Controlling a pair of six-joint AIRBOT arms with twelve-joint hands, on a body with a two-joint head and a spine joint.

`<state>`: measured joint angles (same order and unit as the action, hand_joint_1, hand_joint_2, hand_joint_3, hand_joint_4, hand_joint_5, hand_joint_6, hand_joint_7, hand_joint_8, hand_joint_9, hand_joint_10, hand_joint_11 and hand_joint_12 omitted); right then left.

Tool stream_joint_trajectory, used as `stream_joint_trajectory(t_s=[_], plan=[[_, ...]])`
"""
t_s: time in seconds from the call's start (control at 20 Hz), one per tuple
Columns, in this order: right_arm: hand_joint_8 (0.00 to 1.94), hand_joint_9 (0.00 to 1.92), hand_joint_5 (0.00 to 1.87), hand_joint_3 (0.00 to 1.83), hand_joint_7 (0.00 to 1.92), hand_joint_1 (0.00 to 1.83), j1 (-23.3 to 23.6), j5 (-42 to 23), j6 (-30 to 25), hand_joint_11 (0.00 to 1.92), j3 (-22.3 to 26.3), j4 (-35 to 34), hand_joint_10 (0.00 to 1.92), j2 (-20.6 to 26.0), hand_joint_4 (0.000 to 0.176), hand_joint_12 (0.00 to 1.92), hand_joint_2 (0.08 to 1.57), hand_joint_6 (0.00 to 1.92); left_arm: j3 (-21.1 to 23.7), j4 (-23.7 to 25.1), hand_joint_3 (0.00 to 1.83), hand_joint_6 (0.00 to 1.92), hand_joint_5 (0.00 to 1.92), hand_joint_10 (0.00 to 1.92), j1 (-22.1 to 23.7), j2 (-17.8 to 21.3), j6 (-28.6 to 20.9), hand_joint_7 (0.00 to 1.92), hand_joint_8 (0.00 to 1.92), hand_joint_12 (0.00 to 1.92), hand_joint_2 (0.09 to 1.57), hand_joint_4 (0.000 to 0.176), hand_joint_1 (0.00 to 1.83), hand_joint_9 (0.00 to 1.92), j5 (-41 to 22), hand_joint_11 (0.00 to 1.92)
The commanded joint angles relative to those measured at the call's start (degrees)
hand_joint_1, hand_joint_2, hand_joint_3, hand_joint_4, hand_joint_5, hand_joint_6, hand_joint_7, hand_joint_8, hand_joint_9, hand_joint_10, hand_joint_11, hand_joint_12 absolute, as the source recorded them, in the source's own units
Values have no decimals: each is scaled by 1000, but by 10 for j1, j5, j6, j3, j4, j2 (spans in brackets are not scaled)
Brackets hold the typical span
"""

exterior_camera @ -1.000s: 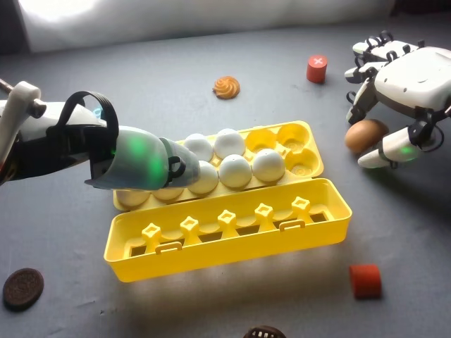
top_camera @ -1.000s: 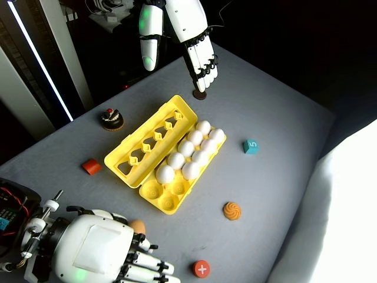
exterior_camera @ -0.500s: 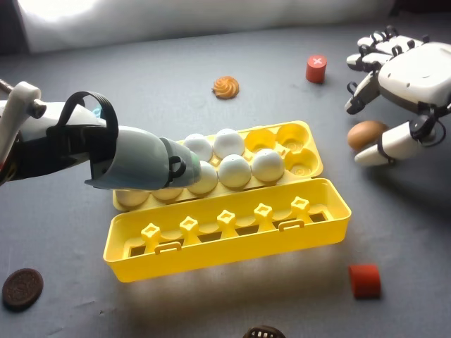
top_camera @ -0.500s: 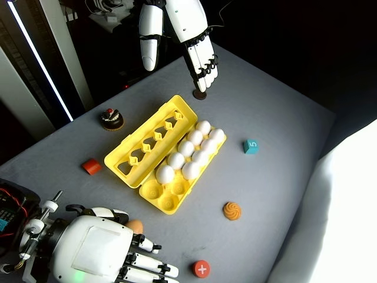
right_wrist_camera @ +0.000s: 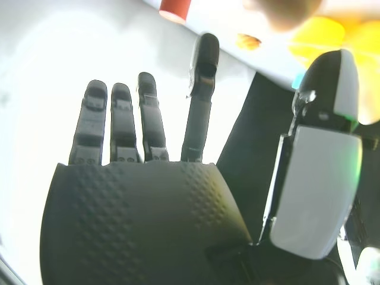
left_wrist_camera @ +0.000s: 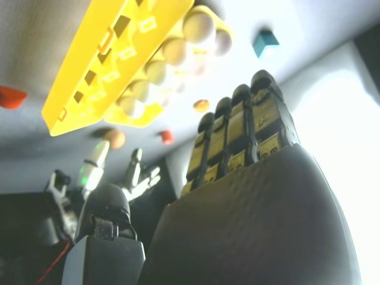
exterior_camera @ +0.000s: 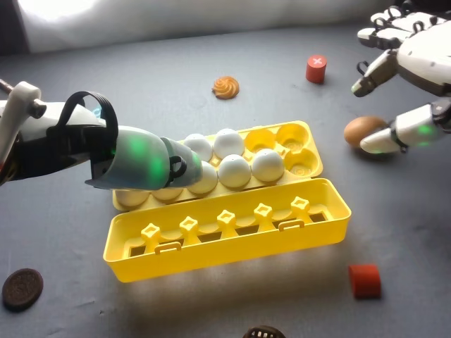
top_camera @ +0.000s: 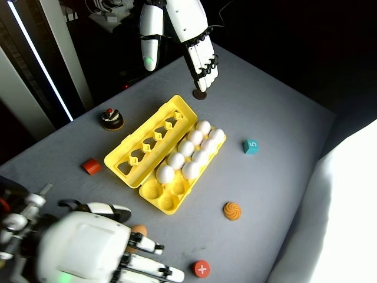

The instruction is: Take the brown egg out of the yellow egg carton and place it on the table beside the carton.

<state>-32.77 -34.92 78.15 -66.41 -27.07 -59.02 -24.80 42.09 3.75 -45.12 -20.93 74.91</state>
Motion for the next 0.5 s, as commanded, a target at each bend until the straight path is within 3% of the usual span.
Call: stream_joint_trajectory(t_s=[0.0, 0.05, 0.1, 0.2, 0.25, 0.3, 0.35, 0.4, 0.45], plan=[[0, 0, 906, 0, 95, 644, -2, -70, -3, 0, 14, 8, 0, 20, 134, 0, 770, 23, 2, 45, 0, 6, 15, 6, 5, 2, -2, 41, 7, 0, 1141, 0, 0, 17, -11, 0], [0, 0, 901, 0, 59, 629, -9, -74, -3, 0, 36, 8, 0, 44, 136, 0, 773, 19, 2, 45, 1, 2, 8, 2, 5, 2, -2, 34, 4, 0, 1146, 0, 0, 9, -11, 0], [1, 0, 908, 0, 53, 635, -13, -76, -3, 0, 52, 8, 0, 60, 120, 0, 761, 20, 2, 45, 0, 1, 5, 0, 5, 2, -2, 29, 1, 0, 1144, 0, 0, 3, -11, 0], [6, 2, 935, 0, 23, 654, -30, -92, -4, 0, 104, -3, 1, 113, 114, 0, 765, 29, 2, 48, 1, 13, 41, 16, 5, 2, -2, 69, 16, 14, 1147, 0, 0, 46, -11, 31], [11, 41, 973, 0, 37, 657, -36, -94, -4, 0, 129, -19, 16, 137, 132, 0, 754, 42, 2, 48, 0, 7, 31, 12, 5, 2, -2, 59, 10, 13, 1144, 0, 0, 41, -11, 26], [71, 201, 1104, 0, 424, 721, -45, -100, -6, 0, 156, -36, 46, 163, 52, 0, 742, 51, 2, 48, 2, 1, 15, 5, 5, 2, -2, 46, 3, 4, 1149, 0, 0, 26, -11, 5], [273, 453, 1255, 19, 817, 679, -60, -119, -27, 0, 181, -37, 380, 186, 0, 321, 784, 143, 2, 49, 0, 5, 25, 6, 5, 2, -2, 53, 6, 9, 1142, 0, 0, 30, -11, 15], [1509, 631, 1153, 3, 848, 500, -84, -154, -48, 247, 208, -37, 1530, 208, 0, 1720, 848, 1357, 1, 49, 0, 0, 0, 0, 5, 2, -2, 24, 0, 0, 1134, 0, 0, 0, -11, 0], [1509, 631, 1153, 3, 848, 500, -94, -168, -56, 247, 218, -37, 1530, 217, 0, 1720, 848, 1357, 1, 49, 0, 0, 0, 0, 5, 2, -2, 24, 0, 0, 1134, 0, 0, 0, -11, 0]])
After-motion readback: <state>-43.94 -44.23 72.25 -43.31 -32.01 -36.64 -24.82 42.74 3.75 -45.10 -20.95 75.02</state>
